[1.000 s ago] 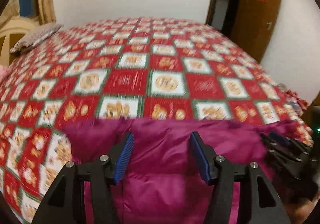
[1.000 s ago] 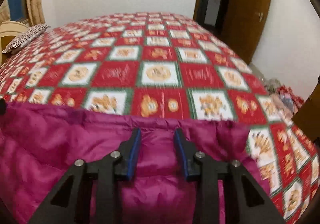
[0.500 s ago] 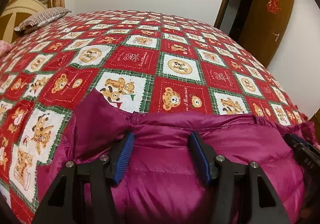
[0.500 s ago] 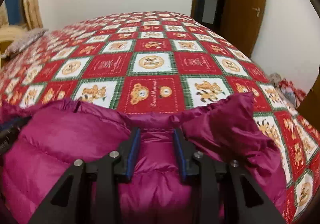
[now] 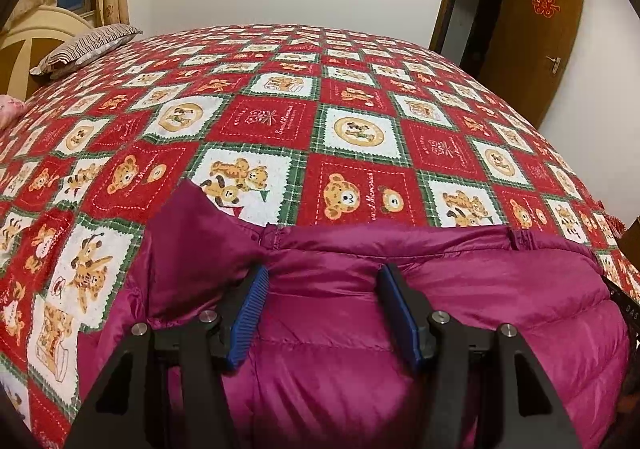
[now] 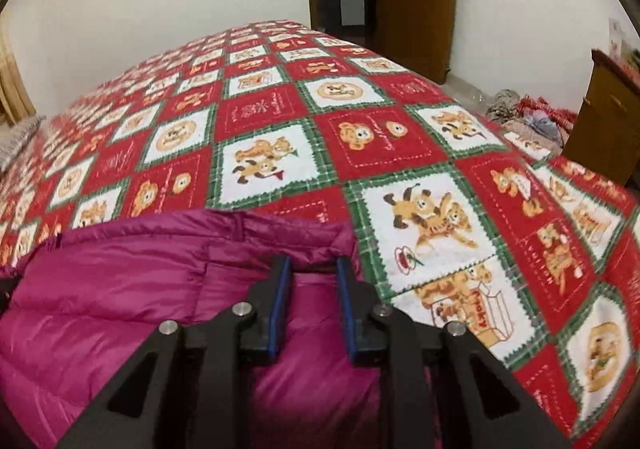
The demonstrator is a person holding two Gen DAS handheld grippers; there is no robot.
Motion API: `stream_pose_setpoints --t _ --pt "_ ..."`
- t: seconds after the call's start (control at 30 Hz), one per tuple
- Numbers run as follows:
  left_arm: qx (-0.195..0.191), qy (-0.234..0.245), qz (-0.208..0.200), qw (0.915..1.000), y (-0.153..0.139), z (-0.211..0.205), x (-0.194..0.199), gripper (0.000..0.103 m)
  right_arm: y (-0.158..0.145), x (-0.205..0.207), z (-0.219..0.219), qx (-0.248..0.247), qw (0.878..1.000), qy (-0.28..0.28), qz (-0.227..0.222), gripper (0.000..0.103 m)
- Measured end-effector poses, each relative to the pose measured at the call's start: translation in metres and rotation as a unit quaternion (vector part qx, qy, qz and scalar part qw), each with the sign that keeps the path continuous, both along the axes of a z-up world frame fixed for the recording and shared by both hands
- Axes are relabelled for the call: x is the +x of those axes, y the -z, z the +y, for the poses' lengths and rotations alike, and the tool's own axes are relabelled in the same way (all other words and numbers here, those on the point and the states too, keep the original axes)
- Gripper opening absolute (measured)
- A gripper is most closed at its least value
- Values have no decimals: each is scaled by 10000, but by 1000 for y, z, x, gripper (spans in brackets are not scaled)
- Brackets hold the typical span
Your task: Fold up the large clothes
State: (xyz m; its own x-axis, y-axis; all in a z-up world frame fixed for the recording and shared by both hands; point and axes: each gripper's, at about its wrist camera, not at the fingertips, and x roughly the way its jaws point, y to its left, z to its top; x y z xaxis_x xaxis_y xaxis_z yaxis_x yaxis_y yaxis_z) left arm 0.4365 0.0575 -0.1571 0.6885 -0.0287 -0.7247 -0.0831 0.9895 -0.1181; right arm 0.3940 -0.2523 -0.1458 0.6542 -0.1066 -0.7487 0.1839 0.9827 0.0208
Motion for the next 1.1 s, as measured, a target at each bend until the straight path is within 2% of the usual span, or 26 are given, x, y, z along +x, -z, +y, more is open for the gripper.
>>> stream_pose_setpoints --t 0.2,0.27,0.3,0.33,0.4,0.5,0.53,0.63,0.7,0.77,0.83,1.0,1.1 --pt "16 3 6 10000 0 0 0 59 -1 1 7 -333 9993 14 148 25" --pt "17 3 9 10000 0 0 0 59 -3 -1 13 -701 9969 -70 335 26" --pt "14 2 8 10000 0 0 0 59 -5 -3 15 -904 9951 -65 396 30" --pt "15 2 7 10000 0 -1 0 59 -6 -8 15 -1045 9936 1 431 37" --pt "25 13 11 10000 0 -1 0 59 -6 -17 6 -837 9957 42 399 39" --pt "111 47 43 9999 0 -3 0 59 -1 -23 -17 -215 9988 294 321 51" --pt "162 60 58 9998 0 -5 0 59 0 -23 -23 -29 9991 308 275 52" --pt "332 78 91 9994 -2 -8 0 59 0 -22 -13 -245 9989 308 258 52" --pt "679 101 117 9976 -6 -15 -4 59 -1 -22 -8 -403 9983 311 281 52" --pt "1149 87 80 9933 -13 -22 -14 59 -1 -22 -9 -388 9984 316 278 52" --pt "1423 41 38 9898 -21 -25 -29 59 -1 -21 -10 -358 9984 318 290 52" --pt "1242 30 43 9922 -38 -15 -65 59 -7 -21 -10 -331 9982 293 414 53" --pt "1210 -8 12 9927 -43 -11 -80 59 -29 -40 9 -461 9984 307 82 53"
